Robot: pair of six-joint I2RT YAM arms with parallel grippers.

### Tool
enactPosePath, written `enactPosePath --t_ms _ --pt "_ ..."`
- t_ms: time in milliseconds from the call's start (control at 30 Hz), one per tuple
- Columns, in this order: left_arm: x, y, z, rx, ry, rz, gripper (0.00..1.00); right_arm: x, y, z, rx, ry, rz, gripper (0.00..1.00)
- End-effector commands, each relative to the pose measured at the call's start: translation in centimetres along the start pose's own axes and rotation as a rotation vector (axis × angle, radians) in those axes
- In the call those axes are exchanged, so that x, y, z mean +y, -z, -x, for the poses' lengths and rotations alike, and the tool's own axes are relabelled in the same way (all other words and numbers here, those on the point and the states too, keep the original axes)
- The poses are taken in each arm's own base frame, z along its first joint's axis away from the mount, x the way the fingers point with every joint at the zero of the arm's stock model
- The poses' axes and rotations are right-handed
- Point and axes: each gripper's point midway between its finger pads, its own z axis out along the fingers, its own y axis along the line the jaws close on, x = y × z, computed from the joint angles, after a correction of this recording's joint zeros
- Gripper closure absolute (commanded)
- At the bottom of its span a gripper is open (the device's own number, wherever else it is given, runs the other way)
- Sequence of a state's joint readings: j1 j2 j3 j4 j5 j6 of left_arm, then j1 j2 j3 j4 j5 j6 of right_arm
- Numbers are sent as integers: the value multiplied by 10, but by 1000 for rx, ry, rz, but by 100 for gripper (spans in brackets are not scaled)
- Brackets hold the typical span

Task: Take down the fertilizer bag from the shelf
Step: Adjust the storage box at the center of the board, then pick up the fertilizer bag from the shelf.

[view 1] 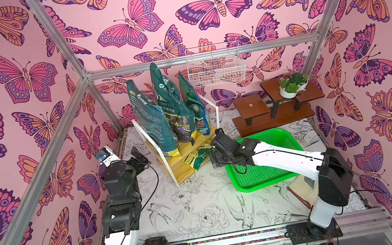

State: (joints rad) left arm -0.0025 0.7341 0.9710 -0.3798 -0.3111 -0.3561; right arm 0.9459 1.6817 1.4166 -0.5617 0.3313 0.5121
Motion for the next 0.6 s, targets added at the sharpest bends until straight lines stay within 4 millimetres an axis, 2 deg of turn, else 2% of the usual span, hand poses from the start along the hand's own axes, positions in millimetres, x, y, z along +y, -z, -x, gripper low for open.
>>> enactPosePath --t_ms 0,200,333,500,567 --pt "-10 3 6 24 4 -40 0 1 36 34 -129 21 57 1" --pt "-27 11 29 3 38 -111 0 8 113 96 -325 105 155 0" --pt "-34 14 38 -6 55 -142 0 17 151 133 -413 178 209 3" --pt "-37 10 37 2 65 -148 0 32 172 170 -496 263 258 7" --pt "-36 7 36 3 71 -145 0 36 164 182 -499 269 275 9"
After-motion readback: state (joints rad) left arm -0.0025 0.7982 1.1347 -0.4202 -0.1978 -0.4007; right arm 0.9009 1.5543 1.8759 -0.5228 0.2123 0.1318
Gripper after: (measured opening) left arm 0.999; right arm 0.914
